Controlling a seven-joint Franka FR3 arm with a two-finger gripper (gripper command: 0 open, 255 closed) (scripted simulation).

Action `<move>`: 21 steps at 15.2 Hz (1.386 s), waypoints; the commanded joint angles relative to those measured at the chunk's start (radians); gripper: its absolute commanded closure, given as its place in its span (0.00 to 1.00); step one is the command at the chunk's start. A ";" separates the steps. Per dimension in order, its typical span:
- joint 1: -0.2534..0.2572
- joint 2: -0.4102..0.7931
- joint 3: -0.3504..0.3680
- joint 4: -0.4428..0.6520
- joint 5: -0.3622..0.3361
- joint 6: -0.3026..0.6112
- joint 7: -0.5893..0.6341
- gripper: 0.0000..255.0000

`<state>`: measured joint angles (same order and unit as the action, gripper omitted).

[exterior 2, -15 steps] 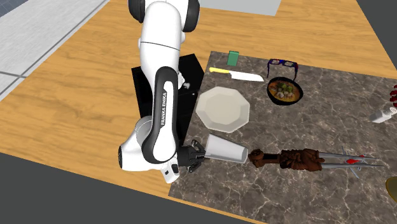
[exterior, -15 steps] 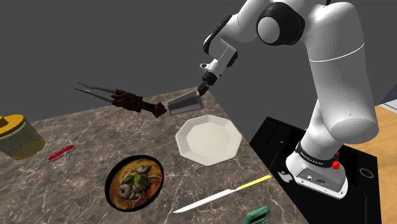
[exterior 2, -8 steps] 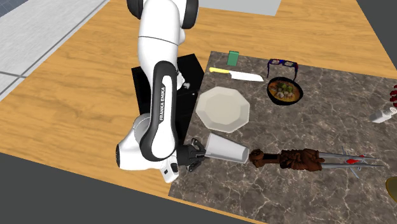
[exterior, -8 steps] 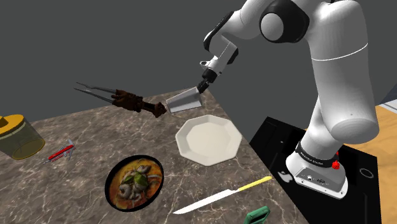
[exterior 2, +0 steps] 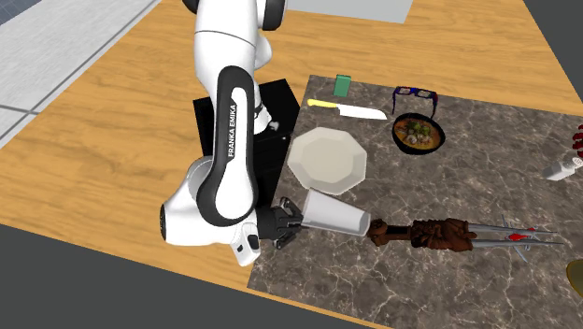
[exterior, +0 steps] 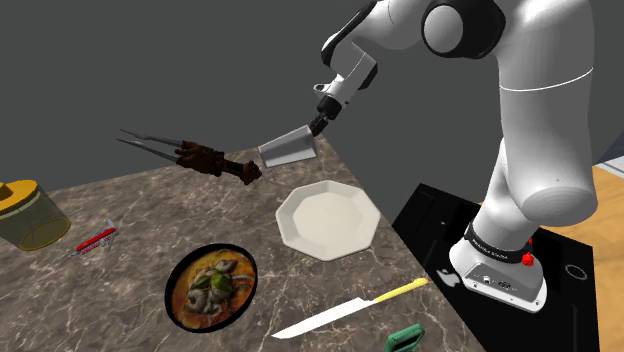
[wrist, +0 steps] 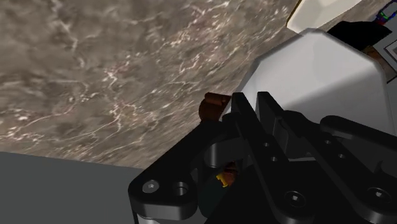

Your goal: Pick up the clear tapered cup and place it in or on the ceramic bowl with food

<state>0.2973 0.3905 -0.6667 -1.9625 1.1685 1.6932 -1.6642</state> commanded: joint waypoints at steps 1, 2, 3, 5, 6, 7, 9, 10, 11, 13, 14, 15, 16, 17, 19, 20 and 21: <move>0.005 -0.019 -0.005 0.001 -0.012 -0.004 0.017 1.00; 0.007 -0.028 -0.008 0.003 -0.018 -0.007 0.027 1.00; 0.009 -0.037 -0.010 0.005 -0.024 -0.009 0.036 1.00; 0.013 -0.055 -0.015 0.010 -0.035 -0.015 0.054 1.00; 0.015 -0.064 -0.017 0.012 -0.041 -0.017 0.064 1.00; 0.017 -0.072 -0.019 0.015 -0.047 -0.020 0.073 1.00; 0.020 -0.089 -0.023 0.021 -0.058 -0.026 0.092 1.00; 0.022 -0.097 -0.025 0.024 -0.064 -0.029 0.102 1.00; 0.024 -0.105 -0.027 0.027 -0.069 -0.032 0.111 1.00; 0.027 -0.120 -0.030 0.035 -0.079 -0.039 0.130 1.00; 0.028 -0.128 -0.032 0.039 -0.085 -0.042 0.140 1.00; 0.029 -0.135 -0.033 0.043 -0.090 -0.046 0.149 1.00; 0.031 -0.142 -0.035 0.048 -0.094 -0.050 0.159 1.00; 0.032 -0.149 -0.036 0.052 -0.099 -0.054 0.168 1.00; 0.034 -0.163 -0.039 0.062 -0.109 -0.061 0.188 1.00; 0.035 -0.169 -0.040 0.068 -0.113 -0.065 0.197 1.00; 0.035 -0.172 -0.040 0.070 -0.115 -0.067 0.201 1.00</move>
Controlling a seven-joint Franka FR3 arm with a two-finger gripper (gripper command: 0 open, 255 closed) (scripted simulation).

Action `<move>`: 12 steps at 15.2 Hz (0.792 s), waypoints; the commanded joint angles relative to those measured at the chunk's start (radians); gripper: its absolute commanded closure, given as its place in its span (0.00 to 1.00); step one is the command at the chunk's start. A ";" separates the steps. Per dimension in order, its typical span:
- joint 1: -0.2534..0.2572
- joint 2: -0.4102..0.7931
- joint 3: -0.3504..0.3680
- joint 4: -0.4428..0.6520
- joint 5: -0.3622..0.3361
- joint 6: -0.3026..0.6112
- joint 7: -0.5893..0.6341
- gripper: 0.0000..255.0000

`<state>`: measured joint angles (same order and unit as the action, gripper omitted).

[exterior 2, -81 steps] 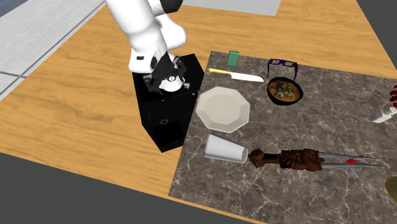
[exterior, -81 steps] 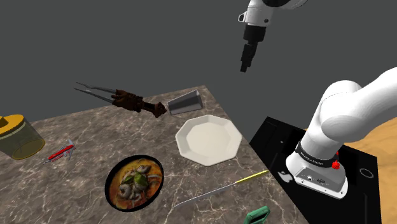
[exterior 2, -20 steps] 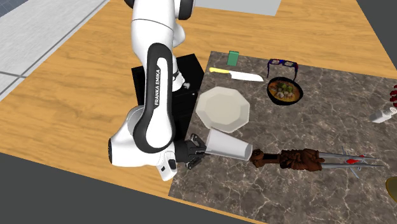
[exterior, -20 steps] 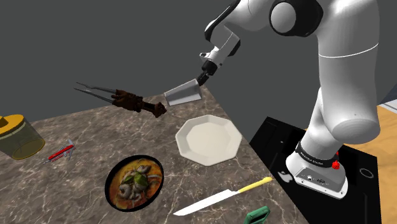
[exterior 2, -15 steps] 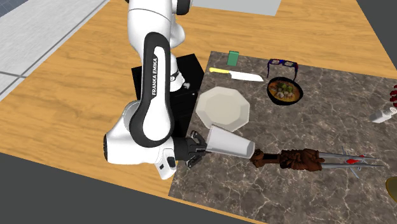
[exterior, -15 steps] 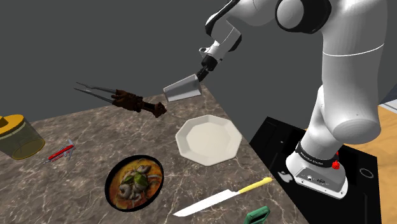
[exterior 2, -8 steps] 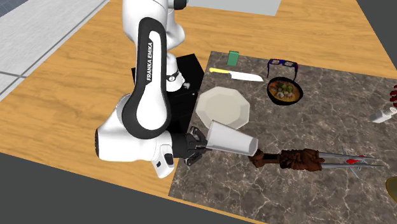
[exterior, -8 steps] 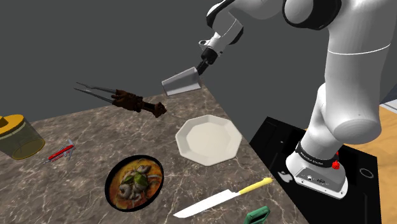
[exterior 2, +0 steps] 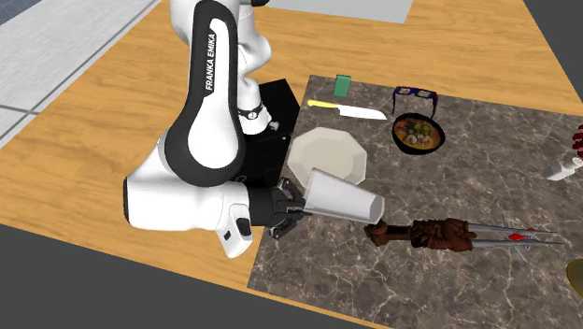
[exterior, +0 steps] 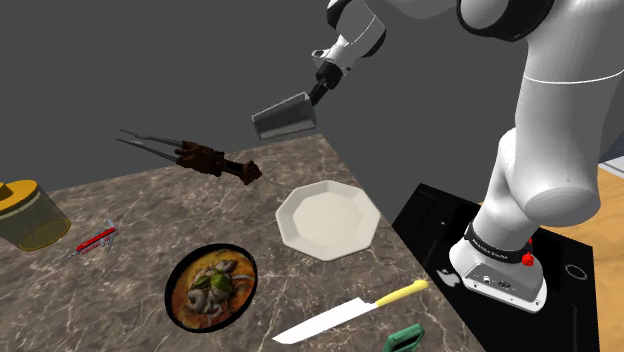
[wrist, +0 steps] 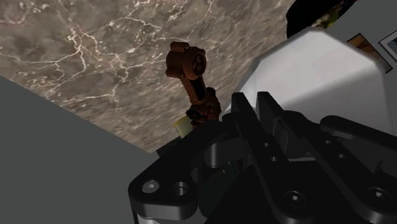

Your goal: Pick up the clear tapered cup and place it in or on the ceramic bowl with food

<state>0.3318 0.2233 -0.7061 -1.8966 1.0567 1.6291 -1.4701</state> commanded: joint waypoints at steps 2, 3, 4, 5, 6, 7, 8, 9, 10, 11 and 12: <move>0.048 -0.068 0.012 -0.068 -0.016 0.064 0.025 1.00; 0.069 -0.099 0.020 -0.102 -0.022 0.097 0.036 1.00; 0.089 -0.129 0.030 -0.134 -0.026 0.130 0.047 1.00; 0.108 -0.158 0.041 -0.165 -0.030 0.164 0.058 1.00; 0.125 -0.185 0.053 -0.195 -0.032 0.196 0.069 1.00; 0.141 -0.211 0.067 -0.224 -0.034 0.229 0.081 1.00; 0.156 -0.236 0.082 -0.251 -0.034 0.261 0.092 1.00; 0.171 -0.260 0.097 -0.277 -0.032 0.292 0.104 1.00; 0.185 -0.282 0.112 -0.302 -0.030 0.323 0.115 1.00; 0.198 -0.302 0.129 -0.325 -0.026 0.353 0.126 1.00; 0.211 -0.321 0.146 -0.348 -0.021 0.383 0.137 1.00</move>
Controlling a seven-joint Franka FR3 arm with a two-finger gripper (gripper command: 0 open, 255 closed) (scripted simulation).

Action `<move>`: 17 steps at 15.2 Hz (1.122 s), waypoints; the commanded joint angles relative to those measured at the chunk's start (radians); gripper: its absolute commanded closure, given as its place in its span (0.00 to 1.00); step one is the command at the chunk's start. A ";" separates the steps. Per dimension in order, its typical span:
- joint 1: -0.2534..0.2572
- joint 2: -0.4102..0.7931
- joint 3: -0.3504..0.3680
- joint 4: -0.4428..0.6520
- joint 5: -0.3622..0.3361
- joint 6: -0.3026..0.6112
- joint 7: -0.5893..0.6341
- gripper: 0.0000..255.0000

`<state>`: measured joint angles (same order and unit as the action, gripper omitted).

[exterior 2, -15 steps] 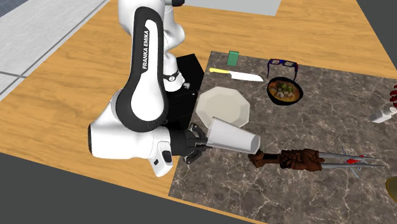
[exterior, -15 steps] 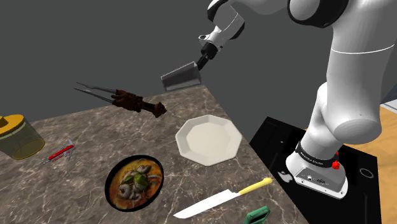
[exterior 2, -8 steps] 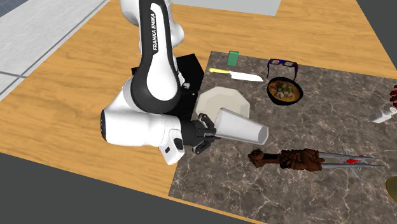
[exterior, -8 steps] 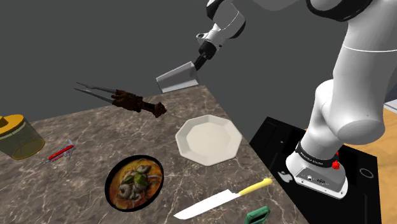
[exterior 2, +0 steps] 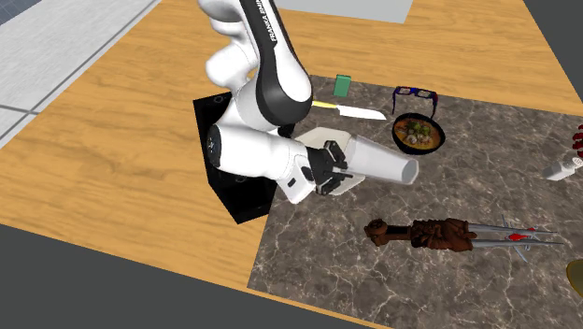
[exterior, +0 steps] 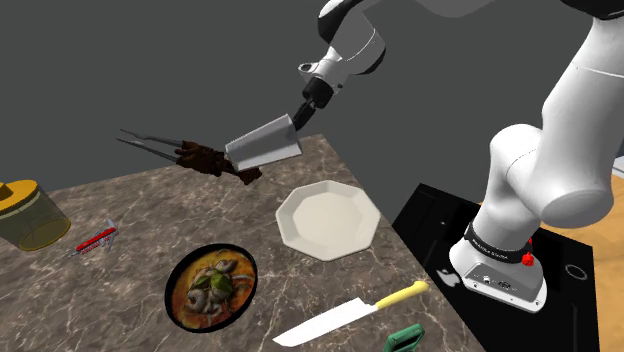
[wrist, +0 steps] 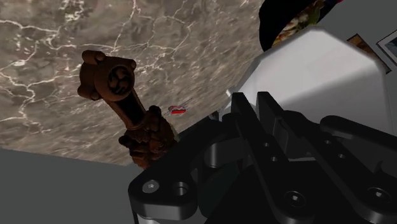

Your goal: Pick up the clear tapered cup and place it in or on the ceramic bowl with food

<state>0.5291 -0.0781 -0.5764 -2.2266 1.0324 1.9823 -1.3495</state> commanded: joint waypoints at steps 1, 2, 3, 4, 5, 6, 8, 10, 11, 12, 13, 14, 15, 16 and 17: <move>0.027 -0.037 0.034 -0.038 0.010 0.059 0.027 1.00; 0.040 -0.053 0.052 -0.058 0.018 0.088 0.037 1.00; 0.052 -0.068 0.070 -0.076 0.027 0.116 0.047 1.00; 0.065 -0.081 0.088 -0.092 0.037 0.143 0.057 1.00; 0.078 -0.092 0.107 -0.108 0.048 0.171 0.066 1.00; 0.092 -0.102 0.125 -0.121 0.060 0.198 0.075 1.00; 0.119 -0.118 0.162 -0.145 0.087 0.250 0.092 1.00; 0.147 -0.128 0.199 -0.162 0.118 0.301 0.108 1.00; 0.162 -0.131 0.218 -0.169 0.135 0.326 0.115 1.00; 0.177 -0.132 0.236 -0.174 0.152 0.350 0.122 1.00; 0.192 -0.133 0.254 -0.178 0.169 0.375 0.129 1.00; 0.207 -0.131 0.272 -0.180 0.187 0.399 0.135 1.00; 0.222 -0.129 0.290 -0.180 0.205 0.422 0.141 1.00; 0.237 -0.125 0.307 -0.179 0.224 0.445 0.147 1.00; 0.253 -0.120 0.325 -0.177 0.243 0.468 0.153 1.00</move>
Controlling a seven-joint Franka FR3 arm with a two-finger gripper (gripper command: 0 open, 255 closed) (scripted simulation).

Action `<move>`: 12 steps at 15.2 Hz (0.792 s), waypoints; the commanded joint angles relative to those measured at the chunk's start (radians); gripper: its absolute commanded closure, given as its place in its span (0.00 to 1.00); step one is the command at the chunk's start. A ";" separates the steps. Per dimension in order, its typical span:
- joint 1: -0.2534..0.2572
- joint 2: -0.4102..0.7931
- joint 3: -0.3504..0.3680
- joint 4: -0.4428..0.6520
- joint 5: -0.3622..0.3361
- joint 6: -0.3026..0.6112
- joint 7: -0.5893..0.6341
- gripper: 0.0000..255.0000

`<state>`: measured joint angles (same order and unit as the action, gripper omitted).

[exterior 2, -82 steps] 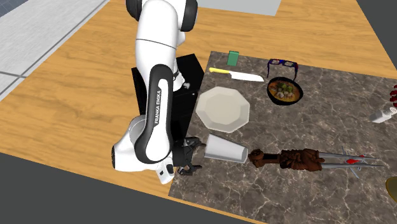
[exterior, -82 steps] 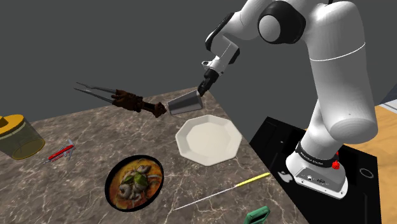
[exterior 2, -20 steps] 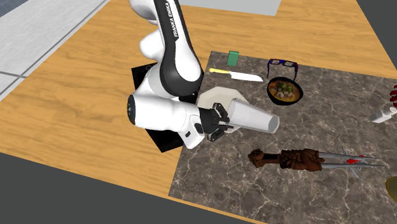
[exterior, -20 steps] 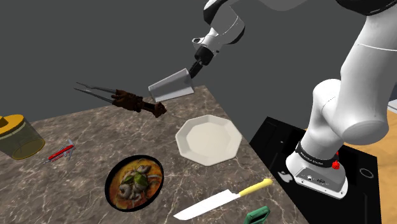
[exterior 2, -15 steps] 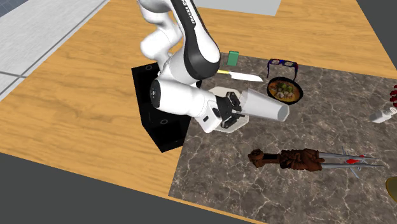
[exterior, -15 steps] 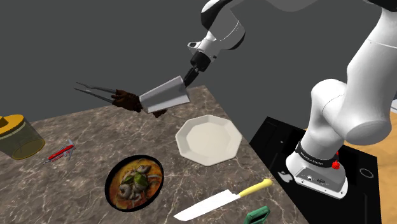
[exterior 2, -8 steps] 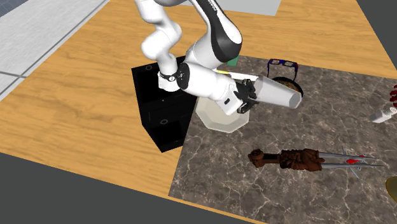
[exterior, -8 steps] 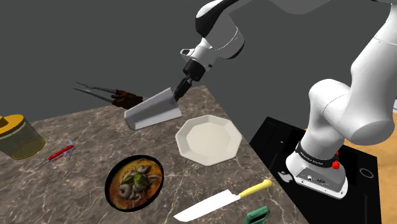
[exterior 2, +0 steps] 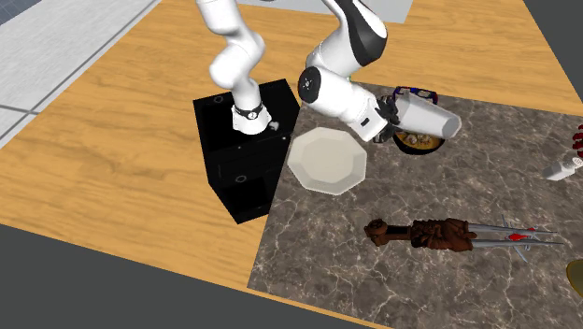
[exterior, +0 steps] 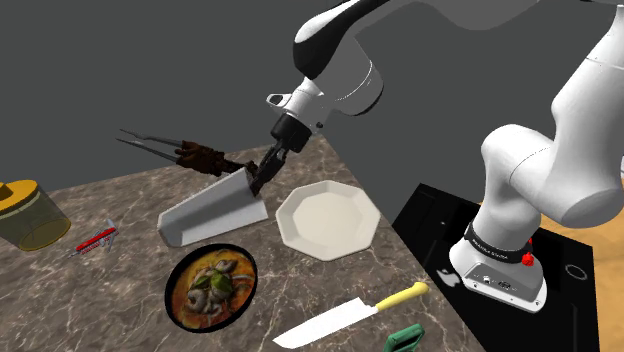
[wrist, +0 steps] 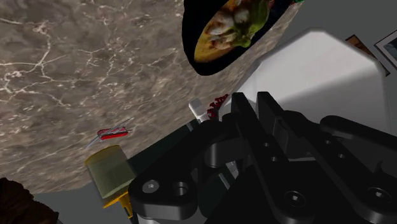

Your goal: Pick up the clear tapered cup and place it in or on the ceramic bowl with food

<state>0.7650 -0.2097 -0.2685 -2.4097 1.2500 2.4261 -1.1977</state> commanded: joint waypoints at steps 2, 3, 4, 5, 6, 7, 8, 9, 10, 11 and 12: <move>0.047 0.026 0.052 0.015 0.063 0.070 0.012 1.00; 0.062 0.035 0.068 0.022 0.081 0.092 0.017 1.00; 0.085 0.051 0.093 0.035 0.108 0.125 0.025 1.00; 0.087 0.059 0.092 0.033 0.125 0.126 0.006 1.00; 0.088 0.068 0.090 0.031 0.142 0.127 -0.012 1.00; 0.089 0.077 0.089 0.030 0.158 0.128 -0.031 1.00; 0.091 0.086 0.088 0.028 0.175 0.129 -0.050 1.00; 0.092 0.095 0.087 0.027 0.192 0.129 -0.069 1.00; 0.093 0.104 0.086 0.026 0.208 0.129 -0.088 1.00; 0.093 0.114 0.085 0.025 0.225 0.129 -0.107 1.00; 0.094 0.124 0.084 0.024 0.242 0.128 -0.125 1.00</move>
<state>0.8577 -0.0947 -0.1837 -2.3845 1.4734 2.5541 -1.3033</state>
